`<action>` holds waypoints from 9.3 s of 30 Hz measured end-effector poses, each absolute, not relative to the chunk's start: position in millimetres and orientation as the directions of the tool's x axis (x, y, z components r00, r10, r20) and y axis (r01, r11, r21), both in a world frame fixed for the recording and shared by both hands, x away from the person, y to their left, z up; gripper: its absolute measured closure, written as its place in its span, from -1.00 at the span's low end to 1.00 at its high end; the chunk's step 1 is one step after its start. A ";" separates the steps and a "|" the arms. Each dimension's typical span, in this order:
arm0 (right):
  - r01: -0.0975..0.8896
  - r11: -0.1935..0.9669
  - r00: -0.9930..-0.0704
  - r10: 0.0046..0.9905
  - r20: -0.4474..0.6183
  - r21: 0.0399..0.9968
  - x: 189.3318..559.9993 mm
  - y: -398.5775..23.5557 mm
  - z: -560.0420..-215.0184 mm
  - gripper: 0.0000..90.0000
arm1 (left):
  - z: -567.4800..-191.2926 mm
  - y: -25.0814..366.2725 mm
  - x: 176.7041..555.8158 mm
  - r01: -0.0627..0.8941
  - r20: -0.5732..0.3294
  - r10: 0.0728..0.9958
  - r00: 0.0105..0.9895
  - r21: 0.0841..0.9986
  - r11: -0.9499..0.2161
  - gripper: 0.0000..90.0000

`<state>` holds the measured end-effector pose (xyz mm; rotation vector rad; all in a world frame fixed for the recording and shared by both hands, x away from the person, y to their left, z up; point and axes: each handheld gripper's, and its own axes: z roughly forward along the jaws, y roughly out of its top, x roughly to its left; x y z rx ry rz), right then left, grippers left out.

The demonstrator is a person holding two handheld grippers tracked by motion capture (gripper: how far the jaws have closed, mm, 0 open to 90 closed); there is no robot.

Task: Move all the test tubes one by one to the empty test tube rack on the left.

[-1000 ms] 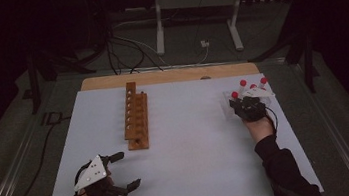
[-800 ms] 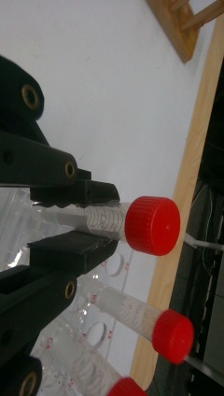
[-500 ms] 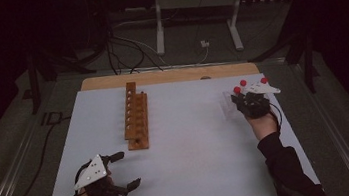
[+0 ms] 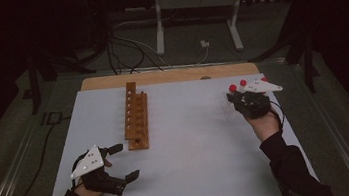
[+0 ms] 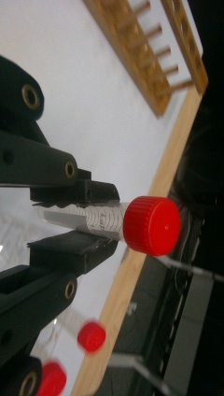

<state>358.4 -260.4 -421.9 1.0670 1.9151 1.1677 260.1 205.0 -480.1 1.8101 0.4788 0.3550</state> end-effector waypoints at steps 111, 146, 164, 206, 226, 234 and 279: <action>0.294 0.351 -0.767 0.642 0.001 0.889 280.0 -178.9 -463.4 -0.95 | -410.9 110.3 322.1 0.040 0.107 0.408 0.907 0.941 -0.337 0.60; 0.242 0.337 -0.768 0.640 -0.033 0.910 276.8 -184.6 -461.2 -1.00 | -378.7 168.3 389.5 0.095 0.102 0.683 0.724 0.965 -0.245 0.60; 0.230 0.333 -0.767 0.640 -0.040 0.914 277.2 -189.3 -459.3 -1.00 | -377.4 181.9 434.5 0.093 0.068 0.803 0.592 0.984 -0.152 0.60; 0.234 0.347 -0.791 0.610 -0.029 0.908 283.6 -192.3 -461.6 -1.00 | -451.5 172.0 478.4 0.220 0.074 0.876 0.476 0.955 -0.200 0.60; 0.237 0.321 -0.783 0.621 -0.015 0.917 280.4 -195.1 -453.4 -1.00 | -449.1 176.2 475.5 0.268 0.053 0.872 0.487 0.941 -0.207 0.25; 0.219 0.294 -0.773 0.634 -0.018 0.931 278.0 -201.2 -444.1 -1.00 | -431.6 180.1 455.1 0.264 0.009 0.845 0.534 0.948 -0.178 -0.63; 0.347 0.112 -0.318 0.948 0.005 0.931 331.7 -368.5 -440.0 -0.98 | -447.6 160.4 324.0 0.195 -0.020 0.550 0.835 0.945 -0.261 -0.95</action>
